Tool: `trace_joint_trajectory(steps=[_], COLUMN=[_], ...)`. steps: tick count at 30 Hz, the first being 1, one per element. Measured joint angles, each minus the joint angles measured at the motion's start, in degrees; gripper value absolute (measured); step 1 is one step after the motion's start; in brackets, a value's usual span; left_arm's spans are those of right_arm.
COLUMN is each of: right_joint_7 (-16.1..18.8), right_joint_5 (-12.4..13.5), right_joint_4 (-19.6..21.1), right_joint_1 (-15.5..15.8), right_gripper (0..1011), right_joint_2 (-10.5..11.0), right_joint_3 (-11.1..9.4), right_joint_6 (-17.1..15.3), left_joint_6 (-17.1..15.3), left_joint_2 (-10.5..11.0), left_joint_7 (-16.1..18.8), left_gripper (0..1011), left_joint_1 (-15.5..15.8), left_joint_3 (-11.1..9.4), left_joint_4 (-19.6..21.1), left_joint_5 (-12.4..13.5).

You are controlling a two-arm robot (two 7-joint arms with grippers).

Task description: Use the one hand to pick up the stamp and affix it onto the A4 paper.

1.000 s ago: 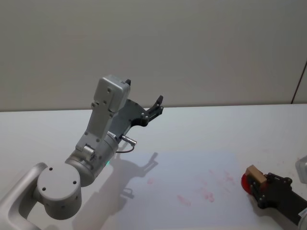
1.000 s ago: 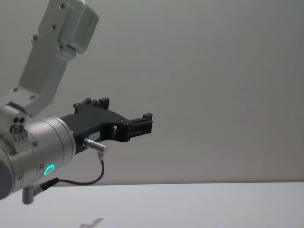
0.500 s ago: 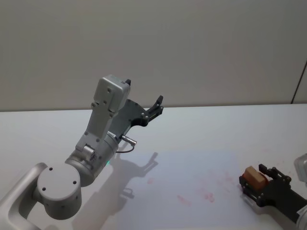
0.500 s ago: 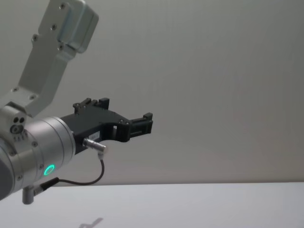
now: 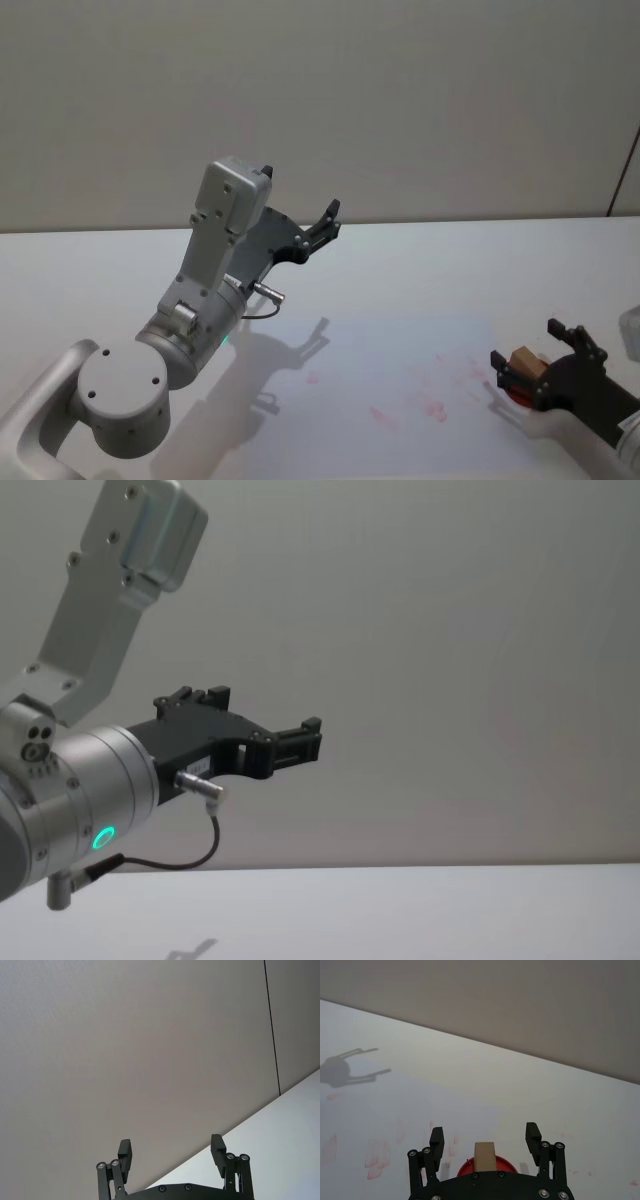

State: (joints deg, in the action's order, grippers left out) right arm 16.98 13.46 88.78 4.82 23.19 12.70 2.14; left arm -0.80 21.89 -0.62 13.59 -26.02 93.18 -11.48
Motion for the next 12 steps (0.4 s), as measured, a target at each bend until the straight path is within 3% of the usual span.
trace_joint_trajectory(steps=[12], right_joint_7=[-2.7], right_joint_5=[1.3], right_joint_4=[2.8], right_joint_1=[0.4], right_gripper=[1001], right_joint_2=[0.1], right_joint_3=[-0.6], right_joint_6=[0.3], left_joint_6=[0.0], left_joint_2=[0.0], left_joint_7=[0.0], left_gripper=[1001], left_joint_1=[0.0], left_joint_3=[0.0], left_joint_4=[0.0], left_joint_5=[0.0])
